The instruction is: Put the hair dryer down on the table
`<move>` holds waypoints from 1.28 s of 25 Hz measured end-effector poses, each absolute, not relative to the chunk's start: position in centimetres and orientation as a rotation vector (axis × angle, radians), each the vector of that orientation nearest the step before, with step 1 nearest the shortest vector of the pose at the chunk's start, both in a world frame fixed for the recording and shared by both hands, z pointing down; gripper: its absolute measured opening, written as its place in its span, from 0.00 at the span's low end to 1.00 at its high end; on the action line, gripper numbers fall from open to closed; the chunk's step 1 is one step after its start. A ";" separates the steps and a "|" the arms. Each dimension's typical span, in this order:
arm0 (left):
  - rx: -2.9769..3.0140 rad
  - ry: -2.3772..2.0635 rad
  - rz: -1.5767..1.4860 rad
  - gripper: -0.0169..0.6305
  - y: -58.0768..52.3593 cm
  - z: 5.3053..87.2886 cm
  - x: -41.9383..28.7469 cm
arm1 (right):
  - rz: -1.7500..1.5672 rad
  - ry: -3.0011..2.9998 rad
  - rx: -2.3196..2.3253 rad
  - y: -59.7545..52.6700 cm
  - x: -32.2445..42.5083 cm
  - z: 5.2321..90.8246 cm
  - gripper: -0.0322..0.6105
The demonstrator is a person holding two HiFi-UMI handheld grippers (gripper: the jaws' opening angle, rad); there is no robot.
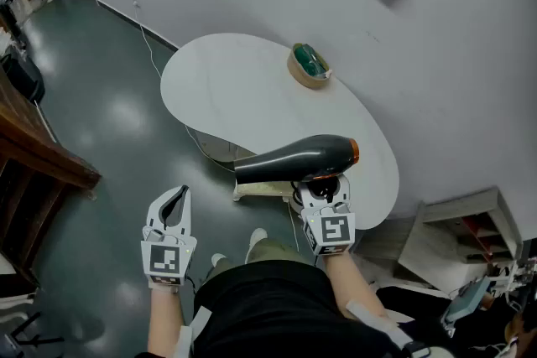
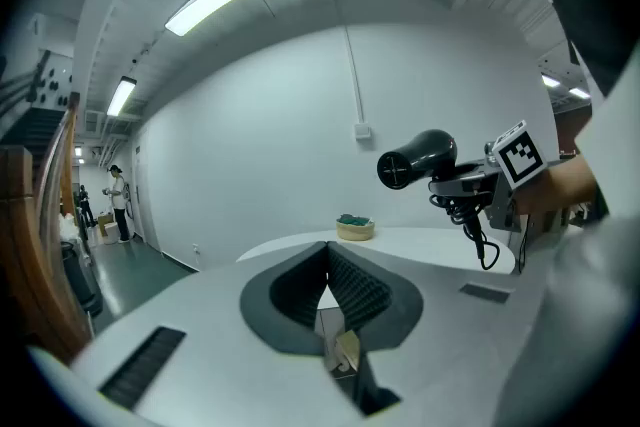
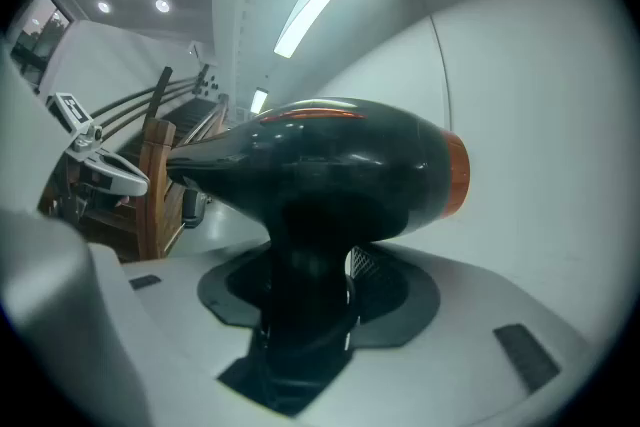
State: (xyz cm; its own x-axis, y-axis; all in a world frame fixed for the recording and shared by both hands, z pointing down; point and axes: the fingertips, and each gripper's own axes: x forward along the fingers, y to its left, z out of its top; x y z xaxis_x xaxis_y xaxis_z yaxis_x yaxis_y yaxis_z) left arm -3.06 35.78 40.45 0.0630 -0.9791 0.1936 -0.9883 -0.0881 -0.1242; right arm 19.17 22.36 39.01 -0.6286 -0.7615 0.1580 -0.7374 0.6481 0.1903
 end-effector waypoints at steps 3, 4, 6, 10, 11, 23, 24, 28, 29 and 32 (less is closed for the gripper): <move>2.258 -2.085 0.371 0.04 34.8 40.5 -2.4 | -0.158 -2.653 1.197 21.8 19.3 39.2 0.39; 2.256 -2.083 0.379 0.04 34.4 40.6 -2.1 | -0.158 -2.653 1.191 21.5 19.4 39.3 0.39; 2.250 -2.081 0.393 0.04 33.4 40.6 -1.5 | -0.147 -2.658 1.176 20.6 19.8 39.6 0.39; 2.229 -2.087 0.419 0.04 31.2 40.8 -0.8 | -0.123 -2.700 1.134 18.7 20.4 40.0 0.39; 2.221 -2.088 0.429 0.04 30.7 41.0 -0.5 | -0.126 -2.709 1.126 18.2 20.7 40.1 0.39; 2.195 -2.048 0.572 0.04 26.3 43.2 3.0 | -0.077 -2.736 1.064 14.3 22.7 42.9 0.39; 2.192 -2.042 0.572 0.04 25.9 43.5 2.8 | -0.068 -2.736 1.061 14.1 22.6 43.2 0.39; 2.213 -2.000 0.560 0.04 23.7 44.5 2.0 | -0.051 -2.705 1.080 12.5 22.1 44.2 0.39; 2.225 -1.986 0.556 0.04 23.0 44.7 1.6 | -0.043 -2.694 1.095 12.0 21.9 44.4 0.39; 2.268 -1.942 0.545 0.04 20.7 45.2 0.0 | -0.020 -2.644 1.161 10.4 20.9 44.2 0.39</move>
